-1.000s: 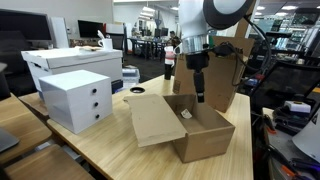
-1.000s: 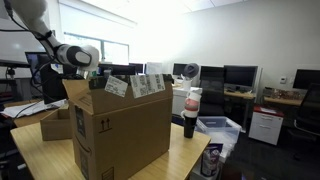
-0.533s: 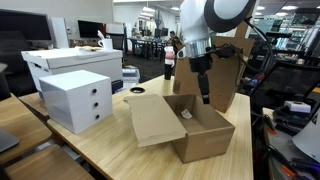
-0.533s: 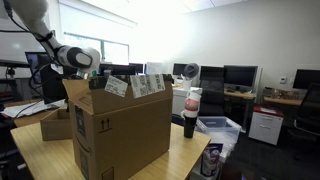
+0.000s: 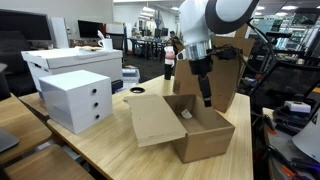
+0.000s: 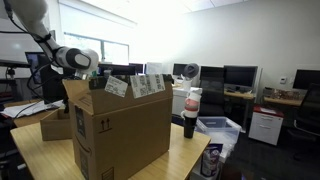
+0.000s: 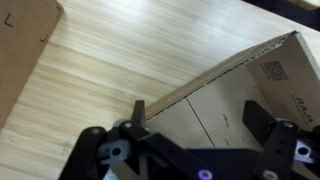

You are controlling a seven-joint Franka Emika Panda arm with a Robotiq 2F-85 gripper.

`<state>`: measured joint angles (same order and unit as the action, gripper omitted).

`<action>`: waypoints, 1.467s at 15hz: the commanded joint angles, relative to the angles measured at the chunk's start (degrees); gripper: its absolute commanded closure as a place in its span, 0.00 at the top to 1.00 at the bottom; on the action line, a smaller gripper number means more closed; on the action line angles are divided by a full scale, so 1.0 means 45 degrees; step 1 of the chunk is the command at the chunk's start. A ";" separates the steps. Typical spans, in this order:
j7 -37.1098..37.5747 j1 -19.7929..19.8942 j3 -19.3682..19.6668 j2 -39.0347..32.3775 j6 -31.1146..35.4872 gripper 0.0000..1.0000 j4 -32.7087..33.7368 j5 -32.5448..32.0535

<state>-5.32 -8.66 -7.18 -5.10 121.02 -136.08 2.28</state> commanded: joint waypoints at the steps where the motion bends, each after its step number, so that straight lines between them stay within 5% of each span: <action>1: -0.0241 -0.0136 -0.0298 -0.0374 0.0176 1.00 0.0204 -0.0432; 11: 0.0061 -0.0266 -0.0248 -0.2195 0.0863 1.00 0.1749 -0.2060; 22: 0.0329 -0.0380 0.0067 -0.3056 0.0775 1.00 0.1725 -0.3557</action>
<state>-5.06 -10.00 -7.55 -18.05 123.94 -127.55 -10.68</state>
